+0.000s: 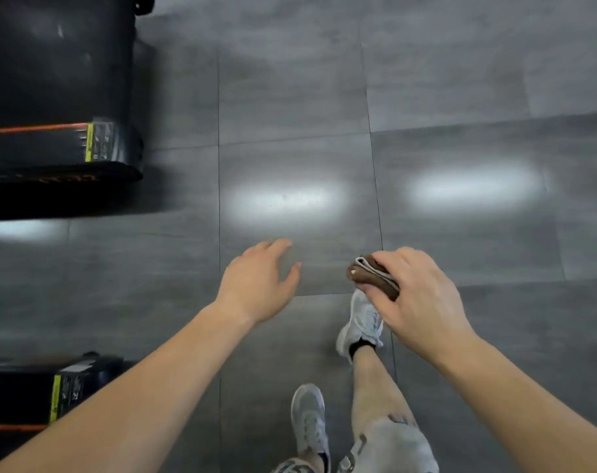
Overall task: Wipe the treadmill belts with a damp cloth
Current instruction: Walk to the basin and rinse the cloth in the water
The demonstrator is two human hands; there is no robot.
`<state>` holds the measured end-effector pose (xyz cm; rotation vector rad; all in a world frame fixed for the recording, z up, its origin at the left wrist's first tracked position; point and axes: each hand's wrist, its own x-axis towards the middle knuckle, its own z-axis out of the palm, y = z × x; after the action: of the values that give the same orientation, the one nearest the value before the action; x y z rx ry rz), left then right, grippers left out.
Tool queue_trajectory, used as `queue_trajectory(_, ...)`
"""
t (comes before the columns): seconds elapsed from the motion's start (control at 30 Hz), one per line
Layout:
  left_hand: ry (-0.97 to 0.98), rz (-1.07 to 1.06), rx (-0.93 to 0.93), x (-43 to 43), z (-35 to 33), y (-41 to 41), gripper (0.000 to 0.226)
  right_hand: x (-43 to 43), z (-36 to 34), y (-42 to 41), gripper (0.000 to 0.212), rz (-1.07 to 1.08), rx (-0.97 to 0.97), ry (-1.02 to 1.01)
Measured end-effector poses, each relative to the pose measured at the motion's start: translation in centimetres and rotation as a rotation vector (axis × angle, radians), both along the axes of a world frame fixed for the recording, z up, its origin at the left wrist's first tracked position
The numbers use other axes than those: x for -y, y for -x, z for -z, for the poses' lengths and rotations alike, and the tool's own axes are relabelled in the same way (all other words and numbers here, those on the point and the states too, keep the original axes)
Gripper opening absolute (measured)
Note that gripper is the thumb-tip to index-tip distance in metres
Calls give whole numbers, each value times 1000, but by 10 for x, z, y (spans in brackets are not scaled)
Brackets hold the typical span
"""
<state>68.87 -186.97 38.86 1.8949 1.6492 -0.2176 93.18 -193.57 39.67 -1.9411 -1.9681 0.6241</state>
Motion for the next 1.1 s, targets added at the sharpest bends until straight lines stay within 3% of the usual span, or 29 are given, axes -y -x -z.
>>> queue_trajectory(0.5, 2, -116, -59, -410, 1, -64, 49, -435, 17, -73, 27, -148, -44, 28)
queue_trajectory(1.1, 29, -200, -30, -894, 17, -43, 49, -941, 27, -42, 31, -199, -52, -34)
